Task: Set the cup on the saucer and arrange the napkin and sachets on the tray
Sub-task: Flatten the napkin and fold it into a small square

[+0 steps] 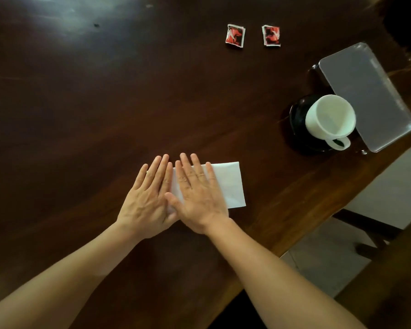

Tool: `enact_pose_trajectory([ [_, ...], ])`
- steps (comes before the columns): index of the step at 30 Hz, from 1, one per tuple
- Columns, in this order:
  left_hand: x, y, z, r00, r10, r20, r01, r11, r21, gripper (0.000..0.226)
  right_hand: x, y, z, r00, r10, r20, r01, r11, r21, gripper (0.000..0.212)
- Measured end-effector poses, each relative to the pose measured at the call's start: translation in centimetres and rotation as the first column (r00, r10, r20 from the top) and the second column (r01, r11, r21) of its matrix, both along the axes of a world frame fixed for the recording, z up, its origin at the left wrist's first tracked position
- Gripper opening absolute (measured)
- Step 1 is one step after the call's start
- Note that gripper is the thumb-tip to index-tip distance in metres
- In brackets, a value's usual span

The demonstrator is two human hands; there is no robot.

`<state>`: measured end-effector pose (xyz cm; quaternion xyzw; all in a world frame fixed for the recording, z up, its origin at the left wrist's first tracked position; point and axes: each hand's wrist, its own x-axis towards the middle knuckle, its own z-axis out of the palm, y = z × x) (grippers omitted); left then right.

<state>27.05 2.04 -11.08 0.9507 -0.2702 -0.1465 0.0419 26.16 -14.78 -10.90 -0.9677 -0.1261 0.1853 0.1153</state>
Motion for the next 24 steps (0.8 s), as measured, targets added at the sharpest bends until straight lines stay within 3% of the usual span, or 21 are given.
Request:
enact_pose_trajectory([
  [4, 0.1, 0.0, 0.2, 1.0, 0.0, 0.001, -0.001, 0.998, 0.056, 0.105, -0.3, -7.2, -0.7, 0.994, -0.094, 0.048, 0.102, 0.977, -0.189, 0.077],
  [11, -0.5, -0.4, 0.5, 1.0, 0.022, -0.009, -0.021, 0.998, 0.059, 0.106, -0.2, -8.6, -1.0, 0.996, -0.071, 0.047, 0.079, 0.977, -0.196, 0.075],
  [15, -5.1, -1.2, 1.3, 0.992, 0.08, -0.093, -0.078, 0.997, 0.029, 0.107, 2.1, -10.4, -0.6, 0.984, 0.176, 0.033, -0.165, 0.963, -0.215, 0.074],
  [19, -12.0, -3.1, 2.1, 0.98, 0.057, -0.191, -0.063, 0.998, -0.026, 0.108, 7.6, -11.6, 0.3, 0.848, 0.526, 0.057, -0.49, 0.821, -0.293, 0.075],
  [22, -14.9, -5.0, 2.6, 0.977, -0.001, -0.212, -0.01, 0.999, -0.052, 0.107, 10.9, -9.4, 0.5, 0.798, 0.598, 0.08, -0.524, 0.753, -0.398, 0.078],
  [24, -16.0, -5.9, 2.7, 0.976, -0.037, -0.217, 0.022, 0.997, -0.071, 0.105, 11.7, -7.5, 0.8, 0.839, 0.537, 0.087, -0.458, 0.785, -0.417, 0.082],
])
